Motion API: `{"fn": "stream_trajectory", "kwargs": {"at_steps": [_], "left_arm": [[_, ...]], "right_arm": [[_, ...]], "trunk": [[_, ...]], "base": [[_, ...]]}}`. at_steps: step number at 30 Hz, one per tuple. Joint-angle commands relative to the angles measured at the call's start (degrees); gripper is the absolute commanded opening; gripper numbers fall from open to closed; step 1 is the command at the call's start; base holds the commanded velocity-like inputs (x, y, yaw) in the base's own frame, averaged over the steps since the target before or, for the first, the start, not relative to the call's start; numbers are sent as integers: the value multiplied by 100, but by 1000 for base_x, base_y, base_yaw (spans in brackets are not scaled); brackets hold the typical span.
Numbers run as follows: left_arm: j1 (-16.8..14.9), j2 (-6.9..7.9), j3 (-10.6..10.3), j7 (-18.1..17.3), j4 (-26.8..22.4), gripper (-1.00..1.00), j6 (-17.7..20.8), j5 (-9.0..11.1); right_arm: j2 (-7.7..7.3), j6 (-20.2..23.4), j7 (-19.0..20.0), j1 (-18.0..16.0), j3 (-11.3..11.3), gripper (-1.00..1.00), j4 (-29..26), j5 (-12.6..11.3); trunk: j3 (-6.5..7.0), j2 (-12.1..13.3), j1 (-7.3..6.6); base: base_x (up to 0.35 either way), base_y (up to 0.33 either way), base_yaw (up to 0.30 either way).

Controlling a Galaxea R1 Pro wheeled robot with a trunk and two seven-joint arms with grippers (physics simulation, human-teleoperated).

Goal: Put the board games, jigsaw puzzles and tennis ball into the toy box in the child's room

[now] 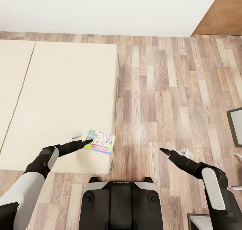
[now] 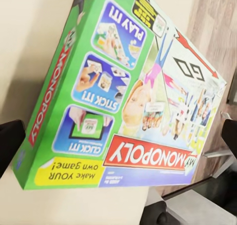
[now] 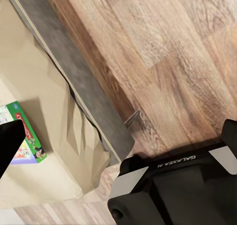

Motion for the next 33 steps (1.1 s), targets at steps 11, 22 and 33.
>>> {"fn": "stream_trajectory", "kwargs": {"at_steps": [11, 22, 33], "left_arm": [[-2, -5, 9, -69, 23, 100, 48, 37], [-2, 10, 3, -74, 29, 100, 48, 37], [-2, 54, -3, -722, 32, 100, 60, 31]], "right_arm": [[-1, 42, 25, -3, -7, 100, -5, 17], [-6, 42, 25, -3, -8, 100, -6, 17], [-3, 42, 25, -3, -10, 100, -6, 21]], "trunk": [[-6, -9, 3], [-6, -9, 3], [-6, -9, 3]], "base": [[0, 0, 0], [0, 0, 0], [0, 0, 0]]}}
